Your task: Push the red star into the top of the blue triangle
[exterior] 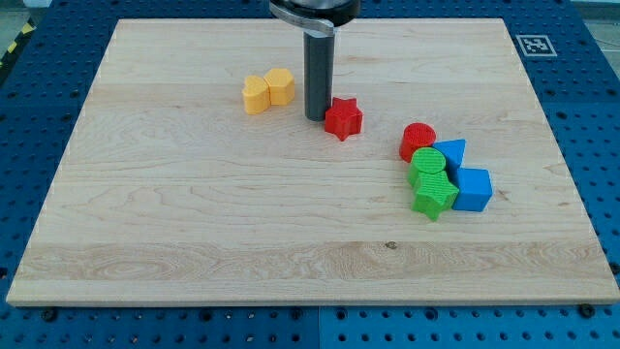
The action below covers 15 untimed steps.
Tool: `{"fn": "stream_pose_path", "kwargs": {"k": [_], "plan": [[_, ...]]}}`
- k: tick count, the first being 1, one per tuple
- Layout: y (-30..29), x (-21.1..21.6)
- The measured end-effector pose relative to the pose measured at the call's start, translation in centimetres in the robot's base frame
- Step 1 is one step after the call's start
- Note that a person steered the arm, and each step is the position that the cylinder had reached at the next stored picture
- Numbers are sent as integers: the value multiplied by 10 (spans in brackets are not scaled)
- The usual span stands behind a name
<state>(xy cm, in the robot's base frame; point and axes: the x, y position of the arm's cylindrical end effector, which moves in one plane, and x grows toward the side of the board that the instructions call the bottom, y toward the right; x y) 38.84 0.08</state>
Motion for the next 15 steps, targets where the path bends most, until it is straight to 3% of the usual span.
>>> {"fn": "stream_pose_path", "kwargs": {"k": [1,3,6,10,11,12,13,15], "plan": [[-2,37],[21,-18],[-8,27],[59,-21],[75,-19],[45,-17],[52,-4],[108,-1]]}}
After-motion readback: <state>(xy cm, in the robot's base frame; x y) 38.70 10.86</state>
